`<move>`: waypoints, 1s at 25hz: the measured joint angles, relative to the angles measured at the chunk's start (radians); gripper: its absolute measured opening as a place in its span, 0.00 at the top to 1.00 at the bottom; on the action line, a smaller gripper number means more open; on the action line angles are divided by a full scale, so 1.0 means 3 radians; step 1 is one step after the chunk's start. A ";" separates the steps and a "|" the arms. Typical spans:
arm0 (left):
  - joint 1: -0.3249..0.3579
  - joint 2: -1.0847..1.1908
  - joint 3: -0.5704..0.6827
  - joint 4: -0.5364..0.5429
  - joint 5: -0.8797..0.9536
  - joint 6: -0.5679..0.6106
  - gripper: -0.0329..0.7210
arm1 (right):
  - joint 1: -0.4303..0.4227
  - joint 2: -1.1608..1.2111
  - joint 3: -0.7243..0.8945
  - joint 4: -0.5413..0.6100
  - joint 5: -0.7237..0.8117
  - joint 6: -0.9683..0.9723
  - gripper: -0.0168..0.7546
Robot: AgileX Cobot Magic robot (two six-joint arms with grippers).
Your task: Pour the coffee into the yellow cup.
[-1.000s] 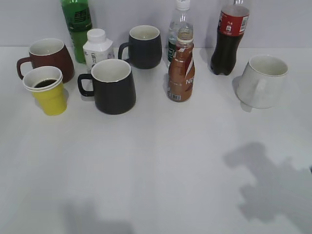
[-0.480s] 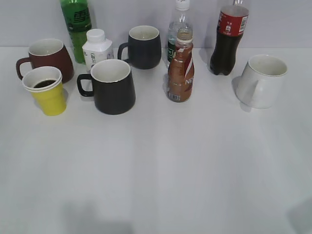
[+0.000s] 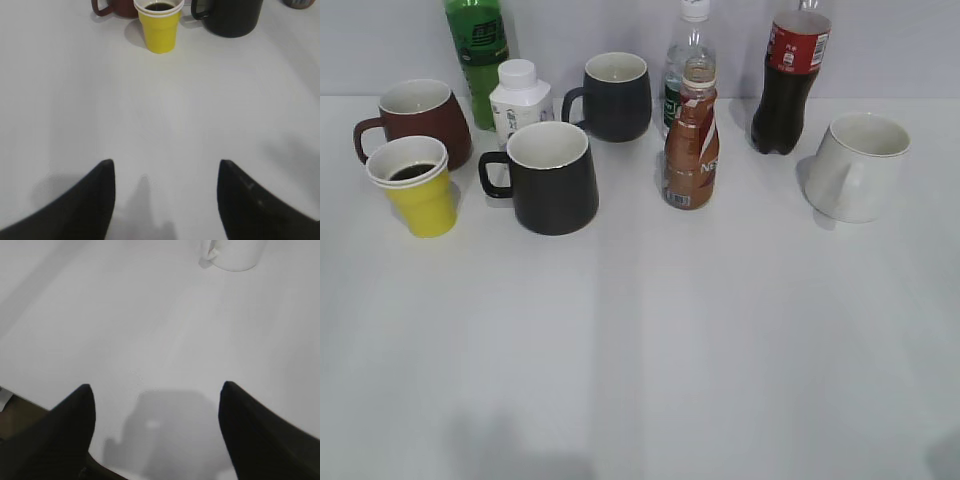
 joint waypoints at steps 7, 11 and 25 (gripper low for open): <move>0.0000 0.0000 0.0000 0.0000 -0.0003 0.0003 0.30 | 0.0000 0.0000 0.0000 -0.0008 -0.0011 0.0000 0.23; 0.0015 -0.0027 0.0002 0.0000 -0.0006 0.0003 0.30 | -0.0031 0.0000 0.0000 -0.0009 -0.0014 0.0000 0.23; 0.0607 -0.0161 0.0004 -0.0003 -0.0006 0.0003 0.30 | -0.1670 -0.0325 0.0000 -0.0018 -0.0029 0.0000 0.23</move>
